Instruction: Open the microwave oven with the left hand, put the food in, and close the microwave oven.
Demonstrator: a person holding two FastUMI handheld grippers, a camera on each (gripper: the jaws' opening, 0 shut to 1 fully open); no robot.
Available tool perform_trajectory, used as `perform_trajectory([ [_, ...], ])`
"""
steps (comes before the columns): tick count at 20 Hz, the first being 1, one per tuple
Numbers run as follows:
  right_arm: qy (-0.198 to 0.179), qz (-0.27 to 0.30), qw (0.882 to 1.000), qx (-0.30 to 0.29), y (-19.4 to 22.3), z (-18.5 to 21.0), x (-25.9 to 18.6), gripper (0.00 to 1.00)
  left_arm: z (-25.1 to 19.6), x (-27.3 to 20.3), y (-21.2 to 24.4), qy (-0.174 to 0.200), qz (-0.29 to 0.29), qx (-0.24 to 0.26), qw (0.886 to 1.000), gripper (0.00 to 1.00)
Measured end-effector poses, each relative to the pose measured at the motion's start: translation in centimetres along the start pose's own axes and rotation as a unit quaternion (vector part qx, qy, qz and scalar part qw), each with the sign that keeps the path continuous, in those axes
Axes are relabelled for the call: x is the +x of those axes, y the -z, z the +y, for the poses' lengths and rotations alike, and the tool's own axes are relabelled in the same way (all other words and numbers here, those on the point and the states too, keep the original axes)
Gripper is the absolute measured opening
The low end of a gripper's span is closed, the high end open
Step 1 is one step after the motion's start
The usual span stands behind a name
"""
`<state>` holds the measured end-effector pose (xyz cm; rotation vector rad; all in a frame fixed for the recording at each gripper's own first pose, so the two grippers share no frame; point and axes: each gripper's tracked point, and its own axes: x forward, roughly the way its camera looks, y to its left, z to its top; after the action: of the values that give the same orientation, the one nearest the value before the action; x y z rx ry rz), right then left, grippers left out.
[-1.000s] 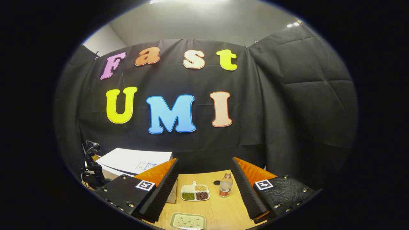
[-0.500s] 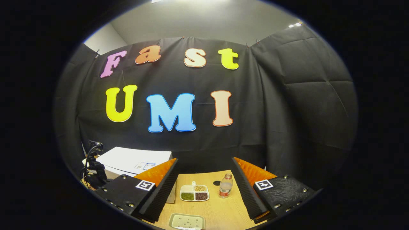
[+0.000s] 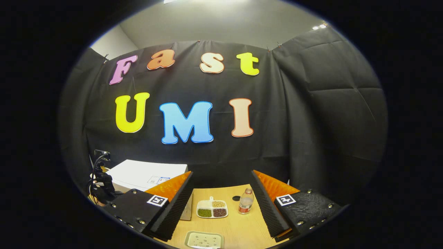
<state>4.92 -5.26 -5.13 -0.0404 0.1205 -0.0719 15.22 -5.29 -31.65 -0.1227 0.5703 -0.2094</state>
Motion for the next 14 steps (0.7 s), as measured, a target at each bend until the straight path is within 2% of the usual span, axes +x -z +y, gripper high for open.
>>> perform_trajectory([
  [4, -0.019, -0.009, 1.000, -0.005, -0.7, 2.1, -0.3, 0.98, 2.2, -6.4, -8.9, -0.018, -0.099, -0.012, 0.995, 0.08],
  [6, -0.034, -0.015, 0.999, 0.004, -1.6, 3.6, -0.5, 0.98, 2.8, -10.7, -13.9, -0.023, -0.160, -0.016, 0.987, 0.53],
  [8, -0.049, -0.023, 0.998, 0.015, -2.6, 5.1, -0.6, 0.98, 4.1, -15.9, -18.3, -0.049, -0.212, 0.008, 0.976, 0.98],
  [9, -0.053, -0.027, 0.998, 0.020, -3.1, 5.6, -0.6, 0.98, 4.5, -18.1, -19.9, -0.054, -0.229, 0.020, 0.972, 0.93],
  [10, -0.056, -0.031, 0.998, 0.023, -3.5, 5.9, -0.7, 0.98, 4.7, -20.2, -21.2, -0.061, -0.242, 0.034, 0.968, 0.96],
  [11, -0.058, -0.034, 0.997, 0.026, -4.0, 6.3, -0.9, 0.98, 4.9, -21.8, -22.1, -0.067, -0.250, 0.045, 0.965, 0.93],
  [12, -0.060, -0.036, 0.997, 0.028, -4.3, 6.7, -1.1, 0.98, 5.3, -23.0, -22.5, -0.072, -0.253, 0.052, 0.963, 0.96],
  [14, -0.065, -0.042, 0.997, 0.026, -5.2, 7.6, -1.6, 0.98, 5.4, -25.3, -23.2, -0.074, -0.259, 0.056, 0.961, 0.95],
])
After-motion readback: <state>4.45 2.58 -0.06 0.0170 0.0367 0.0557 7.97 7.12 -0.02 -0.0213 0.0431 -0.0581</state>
